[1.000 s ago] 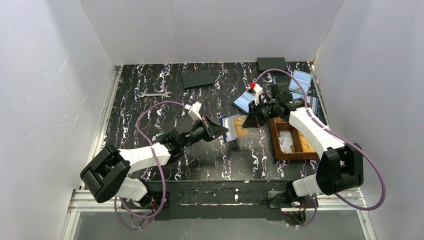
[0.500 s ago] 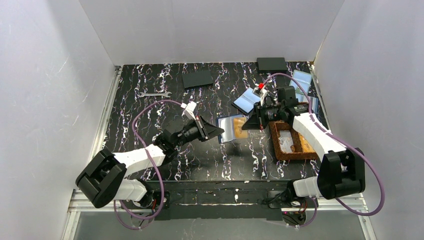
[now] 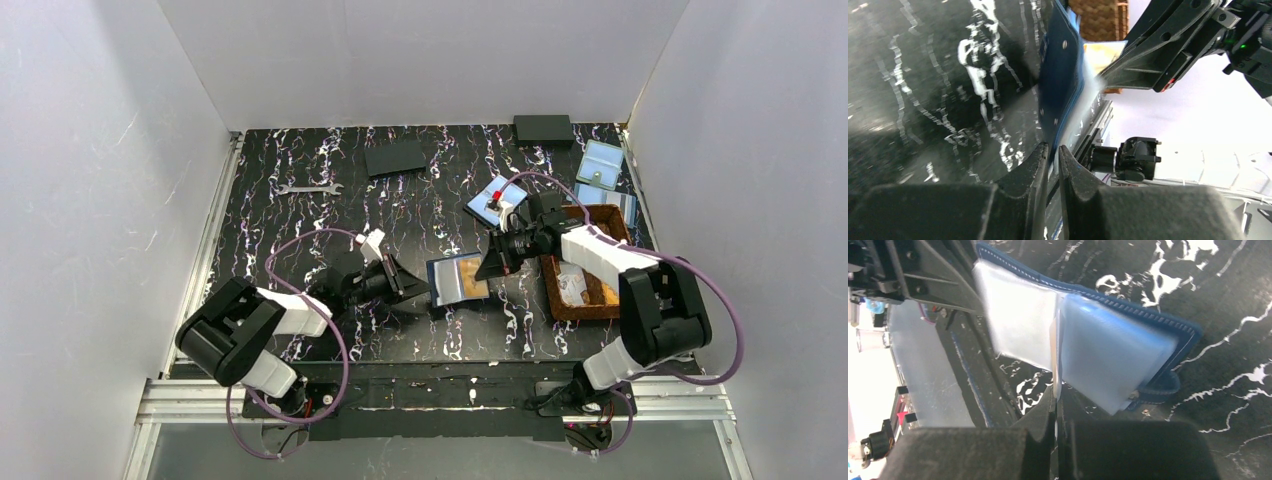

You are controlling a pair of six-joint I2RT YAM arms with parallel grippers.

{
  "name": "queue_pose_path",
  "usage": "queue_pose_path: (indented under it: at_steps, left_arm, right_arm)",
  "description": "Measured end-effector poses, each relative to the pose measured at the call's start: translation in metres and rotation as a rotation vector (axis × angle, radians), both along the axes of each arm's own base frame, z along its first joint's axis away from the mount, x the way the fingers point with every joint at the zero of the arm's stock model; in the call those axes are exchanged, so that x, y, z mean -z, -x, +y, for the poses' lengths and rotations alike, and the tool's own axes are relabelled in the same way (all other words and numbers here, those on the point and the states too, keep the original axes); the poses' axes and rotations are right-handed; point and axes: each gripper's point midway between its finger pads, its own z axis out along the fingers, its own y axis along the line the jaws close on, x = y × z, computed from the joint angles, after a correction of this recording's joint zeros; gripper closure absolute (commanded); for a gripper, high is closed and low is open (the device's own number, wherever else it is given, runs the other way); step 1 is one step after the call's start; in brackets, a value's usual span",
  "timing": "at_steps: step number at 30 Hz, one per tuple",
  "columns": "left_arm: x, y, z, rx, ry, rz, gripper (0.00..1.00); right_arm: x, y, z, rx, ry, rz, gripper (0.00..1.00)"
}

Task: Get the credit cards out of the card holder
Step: Remove the credit card from the card holder.

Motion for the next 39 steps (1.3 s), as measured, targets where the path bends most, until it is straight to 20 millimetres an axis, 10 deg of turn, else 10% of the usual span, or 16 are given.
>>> queue_pose_path:
  at_steps: [14, 22, 29, 39]
  left_arm:
    - [0.031, 0.003, 0.030, -0.094, -0.061, 0.101, 0.66]
    - [-0.022, -0.003, 0.054, -0.192, -0.085, -0.097, 0.02]
    - [-0.047, -0.003, 0.060, -0.206, -0.058, -0.143, 0.02]
    - [-0.071, -0.007, 0.007, 0.003, 0.054, -0.079, 0.07]
  right_arm:
    - [0.041, -0.005, 0.008, -0.007, 0.126, 0.042, 0.99]
    - [0.042, -0.007, 0.008, -0.003, 0.130, 0.045, 0.95]
    - [0.044, -0.007, 0.009, 0.001, 0.131, 0.054, 0.84]
    - [0.047, -0.006, 0.009, 0.005, 0.134, 0.072, 0.68]
